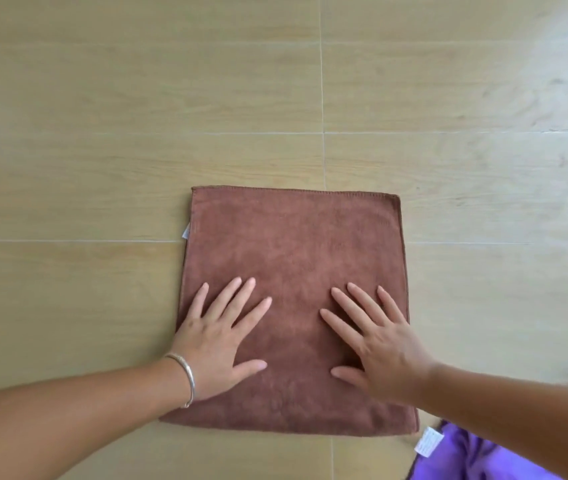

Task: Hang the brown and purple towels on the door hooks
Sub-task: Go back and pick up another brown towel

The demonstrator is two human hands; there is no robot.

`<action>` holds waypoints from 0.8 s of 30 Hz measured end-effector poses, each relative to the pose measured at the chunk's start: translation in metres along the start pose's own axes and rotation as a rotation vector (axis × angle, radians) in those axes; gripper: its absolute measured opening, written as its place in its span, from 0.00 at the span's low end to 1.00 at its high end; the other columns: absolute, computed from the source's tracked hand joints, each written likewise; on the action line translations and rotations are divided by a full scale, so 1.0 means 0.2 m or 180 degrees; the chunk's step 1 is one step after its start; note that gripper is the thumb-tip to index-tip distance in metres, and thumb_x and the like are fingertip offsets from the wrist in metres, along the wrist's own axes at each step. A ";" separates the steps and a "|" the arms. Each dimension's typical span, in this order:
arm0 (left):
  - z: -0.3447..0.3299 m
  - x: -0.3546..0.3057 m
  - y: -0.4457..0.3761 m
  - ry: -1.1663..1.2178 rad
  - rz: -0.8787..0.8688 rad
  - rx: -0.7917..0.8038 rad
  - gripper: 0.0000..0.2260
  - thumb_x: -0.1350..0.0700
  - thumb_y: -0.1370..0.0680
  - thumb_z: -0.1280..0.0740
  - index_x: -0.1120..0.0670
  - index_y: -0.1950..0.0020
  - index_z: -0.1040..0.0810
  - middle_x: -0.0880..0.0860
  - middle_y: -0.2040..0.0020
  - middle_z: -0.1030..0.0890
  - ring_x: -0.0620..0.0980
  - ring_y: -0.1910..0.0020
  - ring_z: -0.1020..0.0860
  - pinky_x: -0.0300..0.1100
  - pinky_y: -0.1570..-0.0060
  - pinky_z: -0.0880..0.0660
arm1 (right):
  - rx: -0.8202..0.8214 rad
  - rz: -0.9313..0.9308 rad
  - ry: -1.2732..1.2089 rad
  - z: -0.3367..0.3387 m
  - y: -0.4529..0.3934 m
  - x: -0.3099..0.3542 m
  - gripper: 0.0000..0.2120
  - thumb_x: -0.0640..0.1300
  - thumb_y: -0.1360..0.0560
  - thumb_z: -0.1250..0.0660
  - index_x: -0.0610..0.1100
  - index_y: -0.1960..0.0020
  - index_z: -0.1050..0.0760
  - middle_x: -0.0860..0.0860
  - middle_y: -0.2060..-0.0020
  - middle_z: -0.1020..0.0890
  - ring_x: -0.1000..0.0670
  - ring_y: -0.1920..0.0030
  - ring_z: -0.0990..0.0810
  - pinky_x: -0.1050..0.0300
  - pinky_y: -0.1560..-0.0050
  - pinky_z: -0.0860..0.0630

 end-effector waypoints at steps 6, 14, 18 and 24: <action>0.08 0.26 -0.32 -0.0230 0.0197 -0.0040 0.41 0.22 0.32 0.61 0.39 0.26 0.70 0.53 0.22 0.65 0.51 0.24 0.65 0.62 0.28 0.60 | 0.0121 0.0038 0.0417 0.12 -0.30 -0.27 0.39 0.73 0.27 0.53 0.53 0.22 0.47 0.46 0.22 0.46 0.42 0.23 0.48 0.35 0.27 0.48; 0.14 0.31 -0.33 -0.0228 0.0211 -0.0228 0.35 0.29 0.26 0.58 0.42 0.23 0.59 0.54 0.21 0.56 0.53 0.22 0.52 0.63 0.28 0.49 | -0.0366 -0.0025 0.0304 0.15 -0.38 -0.23 0.33 0.66 0.22 0.51 0.49 0.23 0.43 0.43 0.23 0.44 0.42 0.23 0.47 0.38 0.26 0.47; -0.03 0.31 -0.04 -0.0310 -0.0303 -0.0390 0.32 0.34 0.24 0.47 0.47 0.23 0.43 0.56 0.22 0.44 0.56 0.24 0.43 0.65 0.31 0.42 | -0.0575 0.0449 0.0176 -0.05 -0.11 -0.20 0.31 0.63 0.22 0.45 0.49 0.24 0.39 0.42 0.24 0.41 0.41 0.24 0.44 0.37 0.28 0.43; -0.04 0.39 0.10 -0.0302 -0.0415 -0.0627 0.23 0.47 0.21 0.45 0.52 0.27 0.32 0.55 0.26 0.34 0.55 0.28 0.34 0.63 0.35 0.34 | -0.1057 0.0527 0.0088 -0.09 -0.06 -0.21 0.23 0.57 0.20 0.40 0.49 0.28 0.32 0.43 0.27 0.34 0.41 0.27 0.36 0.37 0.31 0.36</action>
Point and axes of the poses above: each hand's wrist, its own y-axis away from the middle knuckle, its own z-axis out of the back of the hand, x = y × z, the point moved 1 cm from there along -y, towards the middle knuckle
